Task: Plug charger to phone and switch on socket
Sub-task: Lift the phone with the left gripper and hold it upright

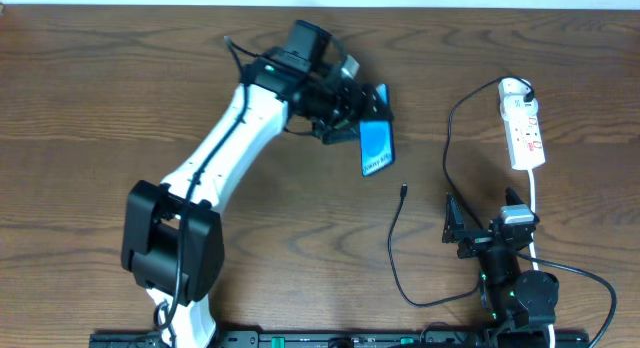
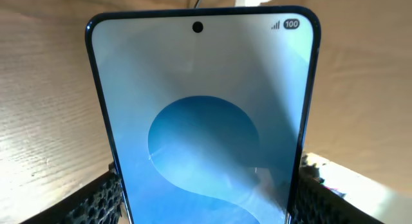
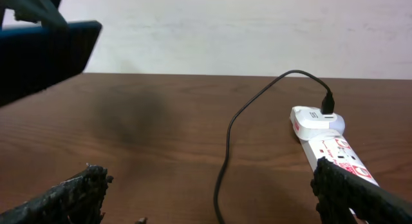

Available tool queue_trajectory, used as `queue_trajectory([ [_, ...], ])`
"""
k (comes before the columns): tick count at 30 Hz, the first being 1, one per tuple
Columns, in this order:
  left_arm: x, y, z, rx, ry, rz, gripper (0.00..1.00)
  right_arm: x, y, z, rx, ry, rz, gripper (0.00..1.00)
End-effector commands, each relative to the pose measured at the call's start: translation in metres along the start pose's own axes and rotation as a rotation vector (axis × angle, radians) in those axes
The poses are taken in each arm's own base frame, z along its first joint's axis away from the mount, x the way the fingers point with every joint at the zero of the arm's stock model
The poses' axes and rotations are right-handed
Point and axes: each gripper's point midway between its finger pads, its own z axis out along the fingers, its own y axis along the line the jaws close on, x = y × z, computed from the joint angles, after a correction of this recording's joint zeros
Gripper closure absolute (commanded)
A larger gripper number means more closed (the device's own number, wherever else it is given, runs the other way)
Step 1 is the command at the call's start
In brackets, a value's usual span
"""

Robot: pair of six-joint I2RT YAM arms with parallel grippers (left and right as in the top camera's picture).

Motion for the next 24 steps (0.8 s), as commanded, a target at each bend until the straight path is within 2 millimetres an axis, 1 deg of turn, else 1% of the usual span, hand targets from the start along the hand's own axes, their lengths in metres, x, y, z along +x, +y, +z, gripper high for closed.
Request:
queue_trajectory([
  [1, -0.007, -0.014, -0.025, 0.104, -0.002, -0.110, 0.24, 0.000, -0.003, 0.000, 0.013, -0.001, -0.008, 0.01],
  [5, -0.021, -0.018, -0.041, 0.169, -0.020, -0.167, 0.24, 0.000, -0.003, 0.000, 0.013, -0.001, -0.008, 0.01],
  [9, -0.026, -0.026, -0.057, 0.253, 0.004, -0.189, 0.25, 0.000, -0.003, 0.000, 0.013, -0.001, -0.008, 0.01],
  [16, -0.023, -0.035, -0.071, 0.335, 0.068, -0.248, 0.25, 0.000, -0.003, 0.000, 0.013, -0.001, -0.008, 0.01],
  [21, -0.020, -0.052, -0.078, 0.409, 0.125, -0.250, 0.25, 0.000, -0.003, 0.000, 0.013, -0.001, -0.008, 0.01],
  [24, -0.019, -0.058, -0.081, 0.426, 0.151, -0.296, 0.25, 0.000, -0.003, 0.000, 0.013, -0.001, -0.008, 0.01],
])
